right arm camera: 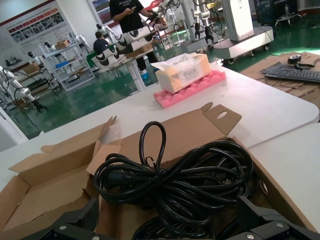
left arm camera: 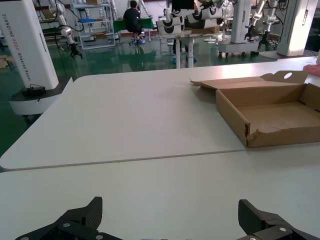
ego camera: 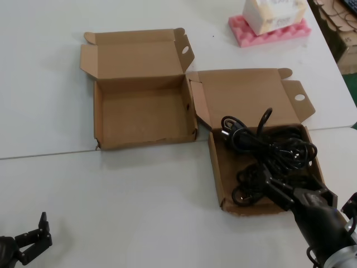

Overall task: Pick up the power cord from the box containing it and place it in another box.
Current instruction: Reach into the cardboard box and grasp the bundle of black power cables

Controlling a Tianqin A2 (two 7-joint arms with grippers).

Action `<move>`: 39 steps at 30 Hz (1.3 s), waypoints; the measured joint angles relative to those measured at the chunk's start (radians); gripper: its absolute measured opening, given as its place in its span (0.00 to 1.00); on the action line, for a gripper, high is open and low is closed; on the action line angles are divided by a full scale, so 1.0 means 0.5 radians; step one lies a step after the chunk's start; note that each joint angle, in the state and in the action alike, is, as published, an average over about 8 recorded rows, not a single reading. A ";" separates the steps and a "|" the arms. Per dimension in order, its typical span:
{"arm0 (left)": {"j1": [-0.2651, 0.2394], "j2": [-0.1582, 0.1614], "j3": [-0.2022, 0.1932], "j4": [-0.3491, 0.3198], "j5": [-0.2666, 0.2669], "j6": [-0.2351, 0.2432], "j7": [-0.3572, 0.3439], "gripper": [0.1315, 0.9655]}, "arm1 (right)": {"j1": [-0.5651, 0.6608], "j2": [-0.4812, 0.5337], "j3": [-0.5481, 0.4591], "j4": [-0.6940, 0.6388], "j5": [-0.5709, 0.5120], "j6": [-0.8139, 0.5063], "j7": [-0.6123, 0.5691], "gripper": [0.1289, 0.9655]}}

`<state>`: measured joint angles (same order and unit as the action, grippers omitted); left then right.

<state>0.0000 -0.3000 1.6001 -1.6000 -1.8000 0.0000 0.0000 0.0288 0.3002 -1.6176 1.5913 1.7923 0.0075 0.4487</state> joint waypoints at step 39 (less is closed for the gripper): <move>0.000 0.000 0.000 0.000 0.000 0.000 0.000 0.83 | -0.043 0.657 0.211 0.372 -0.246 -0.417 0.000 1.00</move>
<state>0.0000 -0.3000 1.6000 -1.6000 -1.7999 0.0000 0.0000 0.0074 0.6288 -1.5119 1.7772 1.6695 -0.2010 0.4487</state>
